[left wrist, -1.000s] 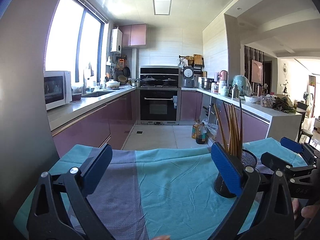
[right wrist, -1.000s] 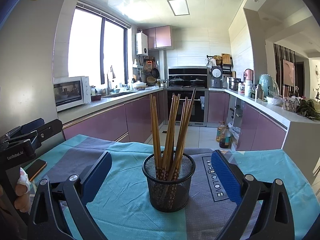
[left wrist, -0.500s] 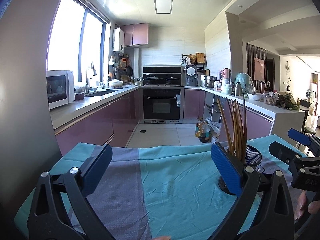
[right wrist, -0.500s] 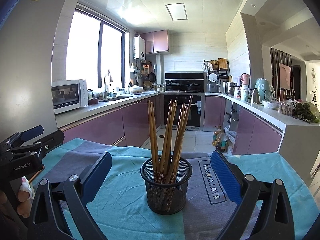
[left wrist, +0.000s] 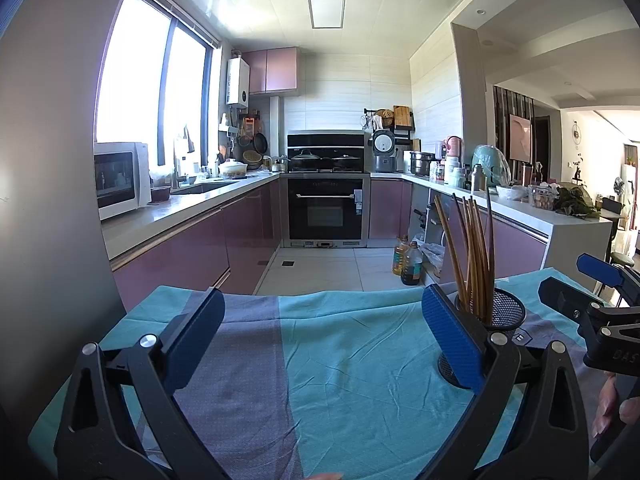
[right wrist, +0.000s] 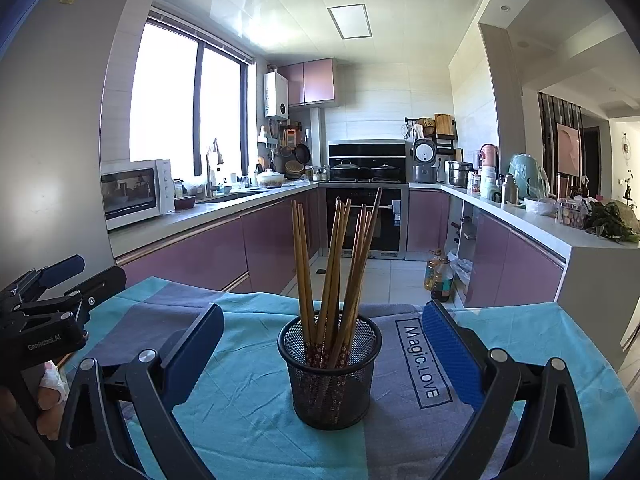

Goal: Organize utensils

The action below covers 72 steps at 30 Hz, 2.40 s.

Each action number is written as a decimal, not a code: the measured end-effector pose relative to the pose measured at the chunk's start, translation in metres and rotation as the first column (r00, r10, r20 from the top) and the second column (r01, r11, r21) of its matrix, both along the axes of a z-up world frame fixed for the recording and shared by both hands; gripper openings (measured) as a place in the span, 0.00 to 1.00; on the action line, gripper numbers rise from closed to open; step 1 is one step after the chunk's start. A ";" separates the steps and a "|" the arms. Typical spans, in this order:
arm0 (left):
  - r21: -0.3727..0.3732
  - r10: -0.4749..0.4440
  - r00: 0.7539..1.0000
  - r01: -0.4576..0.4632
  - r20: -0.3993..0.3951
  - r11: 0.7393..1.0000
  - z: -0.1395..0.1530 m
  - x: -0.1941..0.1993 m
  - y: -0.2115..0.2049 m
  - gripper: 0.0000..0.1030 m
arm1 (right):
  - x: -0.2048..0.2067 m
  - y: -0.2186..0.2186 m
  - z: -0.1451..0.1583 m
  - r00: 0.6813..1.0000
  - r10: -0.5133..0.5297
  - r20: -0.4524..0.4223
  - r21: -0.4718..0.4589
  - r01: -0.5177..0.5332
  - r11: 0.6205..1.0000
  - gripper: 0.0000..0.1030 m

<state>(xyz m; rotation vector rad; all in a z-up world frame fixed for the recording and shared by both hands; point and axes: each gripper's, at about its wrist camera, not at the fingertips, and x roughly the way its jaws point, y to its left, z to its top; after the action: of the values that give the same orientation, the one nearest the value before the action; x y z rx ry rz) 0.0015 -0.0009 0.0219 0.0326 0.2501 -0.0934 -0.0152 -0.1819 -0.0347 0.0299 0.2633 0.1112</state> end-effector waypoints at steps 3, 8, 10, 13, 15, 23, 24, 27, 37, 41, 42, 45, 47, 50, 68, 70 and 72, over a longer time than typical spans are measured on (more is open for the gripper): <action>0.001 0.001 1.000 -0.001 0.000 1.000 0.000 0.000 0.000 0.94 | 0.000 0.000 0.000 1.000 -0.002 0.000 0.001 0.002 1.000 0.93; -0.002 0.004 1.000 -0.004 -0.001 1.000 0.000 0.000 0.000 0.94 | -0.001 0.000 0.000 1.000 -0.011 0.001 -0.008 0.011 1.000 0.93; -0.002 0.004 1.000 -0.004 0.000 1.000 0.000 0.000 -0.001 0.94 | 0.000 -0.001 -0.001 1.000 -0.012 -0.002 -0.002 0.012 1.000 0.93; 0.000 0.003 1.000 -0.003 0.001 1.000 -0.001 0.000 -0.001 0.94 | 0.001 -0.002 -0.001 1.000 -0.021 -0.003 0.003 0.021 1.000 0.93; -0.001 0.003 1.000 -0.003 0.001 1.000 -0.001 -0.001 -0.001 0.94 | 0.001 -0.004 -0.001 1.000 -0.023 -0.001 0.008 0.023 1.000 0.93; -0.002 0.003 1.000 -0.003 0.004 1.000 -0.001 -0.002 -0.002 0.94 | 0.002 -0.004 -0.001 1.000 -0.021 -0.006 0.010 0.021 1.000 0.93; -0.002 0.004 1.000 -0.004 0.005 1.000 -0.002 -0.002 -0.002 0.94 | 0.003 -0.004 -0.001 1.000 -0.021 -0.006 0.010 0.021 1.000 0.93; -0.003 0.004 1.000 -0.004 0.004 1.000 -0.002 -0.002 -0.003 0.94 | 0.003 -0.005 -0.001 1.000 -0.022 -0.005 0.013 0.022 1.000 0.93; -0.004 0.003 1.000 -0.003 0.005 1.000 -0.003 -0.002 -0.004 0.94 | 0.004 -0.004 -0.002 1.000 -0.020 -0.009 0.012 0.021 1.000 0.93; -0.005 0.004 1.000 -0.004 0.006 1.000 -0.003 -0.002 -0.004 0.94 | 0.004 -0.004 -0.002 1.000 -0.022 -0.009 0.014 0.022 1.000 0.93; -0.006 0.002 1.000 -0.002 0.005 1.000 -0.003 -0.002 -0.004 0.94 | 0.004 -0.004 -0.002 1.000 -0.021 -0.010 0.016 0.021 1.000 0.93; -0.006 0.002 1.000 -0.002 0.005 1.000 -0.003 -0.001 -0.004 0.94 | 0.003 -0.004 -0.001 1.000 -0.022 -0.009 0.016 0.022 1.000 0.93; -0.007 0.002 1.000 -0.002 0.005 1.000 -0.003 -0.001 -0.004 0.94 | 0.004 -0.004 -0.001 1.000 -0.022 -0.010 0.013 0.022 1.000 0.93; -0.009 0.002 1.000 -0.002 0.003 1.000 -0.003 -0.001 -0.005 0.94 | 0.003 -0.004 -0.001 1.000 -0.022 -0.006 0.010 0.022 1.000 0.93; -0.016 0.005 1.000 -0.005 -0.020 1.000 -0.007 0.001 -0.011 0.94 | 0.002 0.001 -0.001 0.999 -0.032 0.022 0.002 0.032 0.999 0.93; -0.019 0.004 1.000 -0.004 -0.026 1.000 -0.009 0.001 -0.013 0.94 | 0.003 0.001 -0.001 0.999 -0.033 0.021 0.003 0.033 0.999 0.93; -0.020 0.006 1.000 -0.007 -0.026 1.000 -0.009 0.002 -0.013 0.94 | 0.003 0.001 -0.002 0.999 -0.034 0.024 0.006 0.034 0.999 0.93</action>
<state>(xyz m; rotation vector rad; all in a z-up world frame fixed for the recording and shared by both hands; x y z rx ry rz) 0.0031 -0.0140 0.0132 0.0110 0.2755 -0.0900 -0.0124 -0.1808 -0.0362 0.0383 0.2379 0.0781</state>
